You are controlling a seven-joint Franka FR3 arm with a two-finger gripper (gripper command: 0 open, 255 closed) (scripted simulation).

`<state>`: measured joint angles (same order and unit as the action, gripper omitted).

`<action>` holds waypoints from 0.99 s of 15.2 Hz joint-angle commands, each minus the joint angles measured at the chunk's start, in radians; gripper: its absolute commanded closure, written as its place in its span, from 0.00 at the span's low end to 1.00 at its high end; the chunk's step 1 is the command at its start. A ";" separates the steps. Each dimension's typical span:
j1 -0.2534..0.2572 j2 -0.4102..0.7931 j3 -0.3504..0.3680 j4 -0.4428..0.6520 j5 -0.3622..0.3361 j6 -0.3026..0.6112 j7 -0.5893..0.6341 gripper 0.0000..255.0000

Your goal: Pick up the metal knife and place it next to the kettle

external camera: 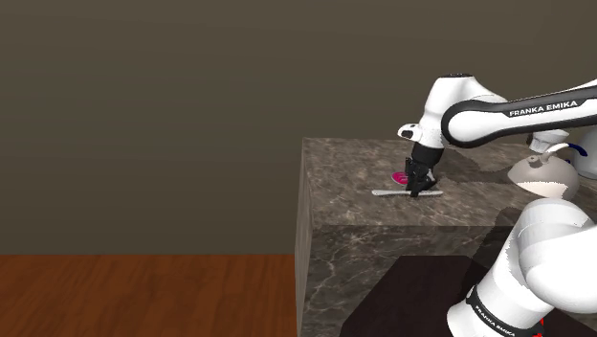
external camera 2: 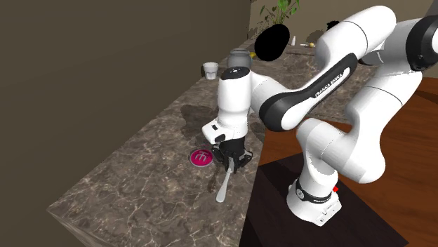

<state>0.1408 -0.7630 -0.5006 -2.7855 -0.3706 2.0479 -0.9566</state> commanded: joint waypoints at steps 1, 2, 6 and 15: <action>0.003 -0.012 0.011 0.021 0.010 -0.034 0.000 1.00; 0.004 -0.019 0.016 0.031 0.014 -0.050 -0.001 1.00; 0.008 -0.039 0.035 0.073 0.030 -0.112 -0.002 1.00; 0.019 -0.065 0.074 0.177 0.064 -0.241 -0.006 1.00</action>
<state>0.1590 -0.8272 -0.4289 -2.6186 -0.3092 1.8177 -0.9611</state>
